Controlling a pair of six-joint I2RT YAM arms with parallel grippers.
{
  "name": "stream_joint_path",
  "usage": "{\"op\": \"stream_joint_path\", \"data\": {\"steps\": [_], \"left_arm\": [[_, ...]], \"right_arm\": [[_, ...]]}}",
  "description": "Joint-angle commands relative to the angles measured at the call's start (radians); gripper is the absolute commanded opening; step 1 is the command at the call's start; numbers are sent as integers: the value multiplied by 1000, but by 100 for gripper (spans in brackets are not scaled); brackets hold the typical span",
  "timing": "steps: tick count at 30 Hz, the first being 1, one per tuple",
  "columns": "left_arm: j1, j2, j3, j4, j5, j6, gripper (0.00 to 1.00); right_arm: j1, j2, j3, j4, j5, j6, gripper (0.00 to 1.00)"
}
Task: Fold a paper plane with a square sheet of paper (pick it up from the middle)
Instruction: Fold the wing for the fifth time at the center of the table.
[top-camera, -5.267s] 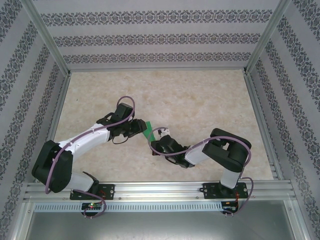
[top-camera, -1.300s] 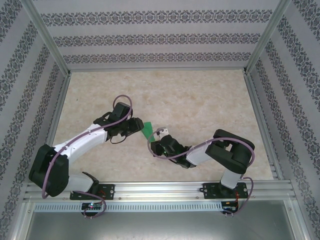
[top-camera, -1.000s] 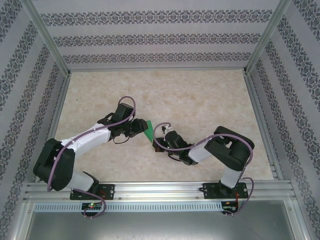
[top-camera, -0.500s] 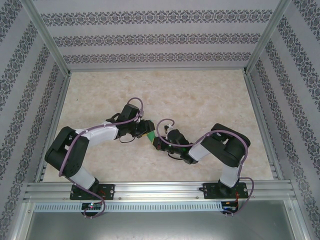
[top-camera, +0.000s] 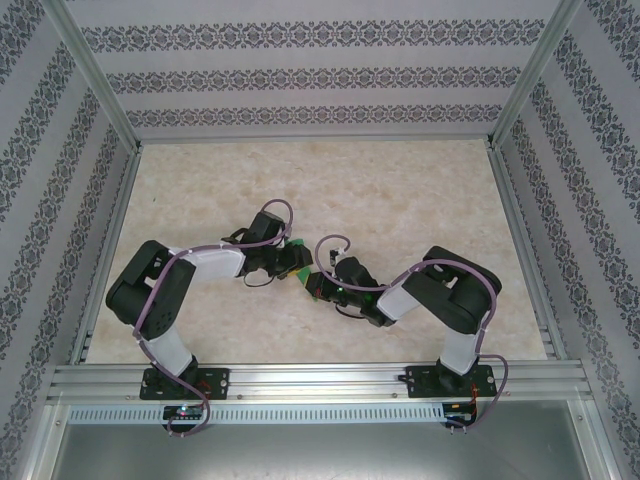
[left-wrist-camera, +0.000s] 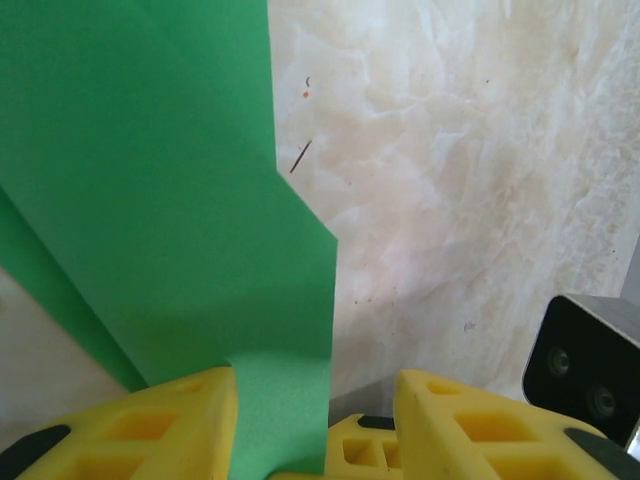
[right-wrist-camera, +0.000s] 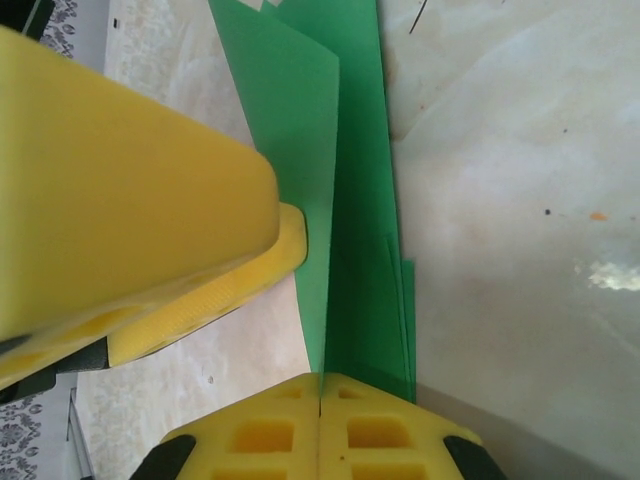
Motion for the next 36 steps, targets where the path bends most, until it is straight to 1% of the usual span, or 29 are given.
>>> {"op": "stream_joint_path", "data": {"steps": [1, 5, 8, 11, 13, 17, 19, 24, 32, 36], "left_arm": [[-9, 29, 32, -3, -19, 21, 45], [-10, 32, 34, -24, -35, 31, 45], [-10, 39, 41, -37, -41, 41, 44], [-10, 45, 43, -35, -42, 43, 45], [-9, 48, 44, -36, -41, 46, 44], [-9, 56, 53, -49, -40, 55, 44], [-9, 61, 56, -57, -42, 57, 44], [-10, 71, 63, -66, -38, 58, 43], [-9, 82, 76, -85, -42, 60, 43], [-9, 86, 84, -90, -40, 60, 42]], "right_arm": [[-5, -22, 19, -186, 20, -10, 10], [-4, -60, 31, -273, 36, -15, 16], [-4, -82, 44, -346, 42, -13, 18], [-4, -91, 57, -411, 44, -25, 17], [-2, -91, 57, -423, 38, -26, 16], [-1, -85, 60, -468, 40, -19, 9], [-1, -83, 61, -481, 40, -14, 8], [4, -89, 67, -508, 30, -18, 11], [-1, -153, 59, -573, 29, -1, 17], [-1, -160, 49, -593, 26, 2, 15]]}}
